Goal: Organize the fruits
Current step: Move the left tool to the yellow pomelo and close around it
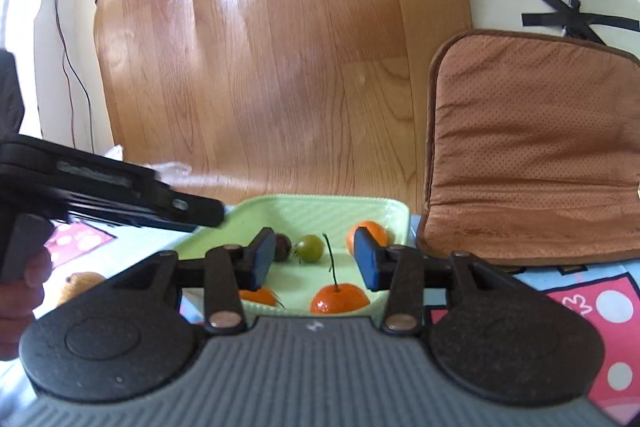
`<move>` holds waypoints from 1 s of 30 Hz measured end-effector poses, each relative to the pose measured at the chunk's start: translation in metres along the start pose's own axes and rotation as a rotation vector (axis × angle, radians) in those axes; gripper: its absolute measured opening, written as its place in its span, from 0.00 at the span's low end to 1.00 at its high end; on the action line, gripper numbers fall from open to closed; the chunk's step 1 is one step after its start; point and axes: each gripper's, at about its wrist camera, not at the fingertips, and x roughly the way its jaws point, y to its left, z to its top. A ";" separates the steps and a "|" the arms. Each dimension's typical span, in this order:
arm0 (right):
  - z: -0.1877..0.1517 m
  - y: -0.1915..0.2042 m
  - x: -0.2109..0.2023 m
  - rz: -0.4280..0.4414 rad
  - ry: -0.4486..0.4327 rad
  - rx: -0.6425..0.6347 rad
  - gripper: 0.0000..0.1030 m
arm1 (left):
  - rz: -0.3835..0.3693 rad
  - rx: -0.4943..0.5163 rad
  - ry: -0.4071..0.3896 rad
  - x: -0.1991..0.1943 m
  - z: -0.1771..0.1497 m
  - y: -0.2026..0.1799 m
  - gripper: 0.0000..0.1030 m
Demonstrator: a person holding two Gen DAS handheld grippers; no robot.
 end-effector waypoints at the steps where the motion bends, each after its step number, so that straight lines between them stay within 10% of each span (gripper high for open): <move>1: 0.002 0.001 -0.006 0.014 -0.018 0.005 0.45 | 0.005 -0.014 -0.025 -0.015 -0.001 0.006 0.38; 13: -0.023 0.067 -0.050 0.226 0.080 -0.059 0.45 | 0.076 -0.103 -0.006 -0.081 -0.060 0.051 0.55; 30: -0.031 0.127 -0.022 0.248 0.177 -0.214 0.46 | 0.021 -0.130 -0.046 -0.095 -0.065 0.071 0.60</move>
